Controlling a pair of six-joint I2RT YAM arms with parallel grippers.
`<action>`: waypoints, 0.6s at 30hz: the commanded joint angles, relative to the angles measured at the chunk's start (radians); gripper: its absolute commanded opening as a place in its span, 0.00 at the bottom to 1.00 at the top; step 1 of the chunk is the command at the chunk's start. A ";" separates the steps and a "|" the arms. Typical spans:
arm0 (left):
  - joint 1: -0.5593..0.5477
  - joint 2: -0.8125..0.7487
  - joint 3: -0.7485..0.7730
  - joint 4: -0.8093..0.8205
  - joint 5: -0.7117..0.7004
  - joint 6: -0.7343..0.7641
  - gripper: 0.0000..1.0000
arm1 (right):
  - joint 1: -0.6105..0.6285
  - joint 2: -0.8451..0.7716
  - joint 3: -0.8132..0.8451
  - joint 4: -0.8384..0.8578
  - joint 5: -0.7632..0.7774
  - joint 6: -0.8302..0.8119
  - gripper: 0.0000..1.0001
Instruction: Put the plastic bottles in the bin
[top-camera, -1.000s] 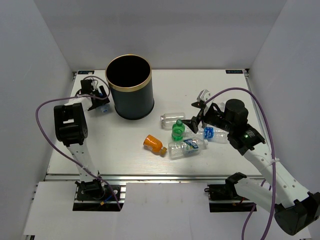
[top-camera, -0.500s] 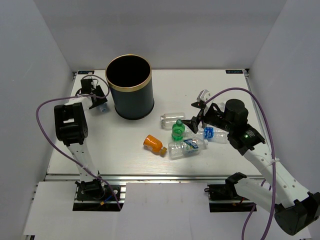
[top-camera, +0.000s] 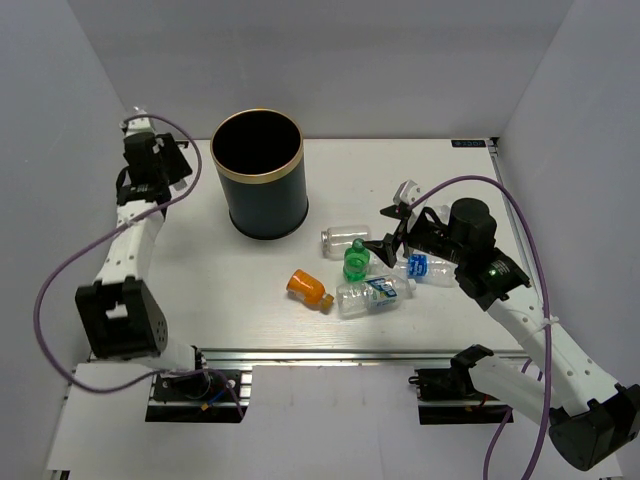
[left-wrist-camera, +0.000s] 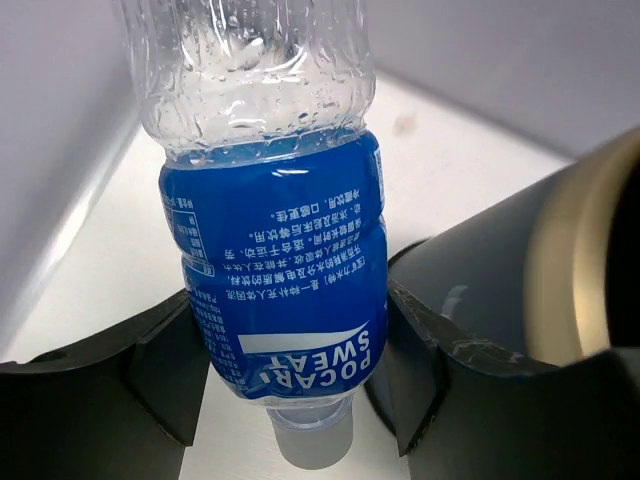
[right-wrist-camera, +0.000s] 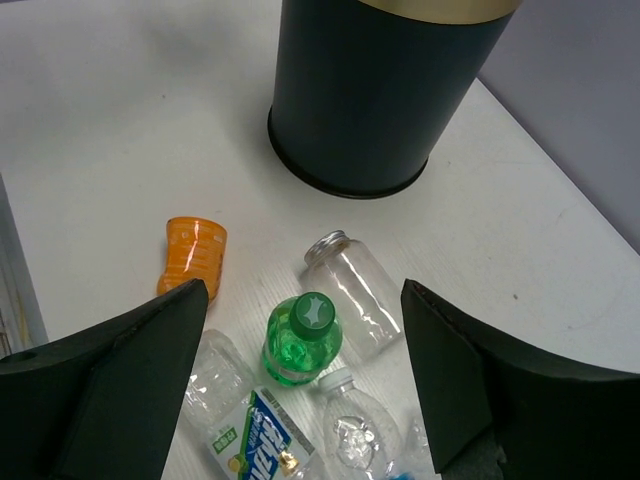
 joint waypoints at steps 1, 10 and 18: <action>-0.004 -0.154 -0.010 0.004 0.007 0.024 0.00 | 0.000 0.004 0.013 0.008 -0.032 -0.003 0.83; -0.013 -0.222 0.034 0.157 0.467 0.020 0.00 | -0.003 0.008 0.017 0.001 -0.041 -0.007 0.76; -0.052 -0.142 0.035 0.378 0.567 -0.069 0.00 | -0.003 0.019 0.017 -0.005 -0.037 -0.011 0.75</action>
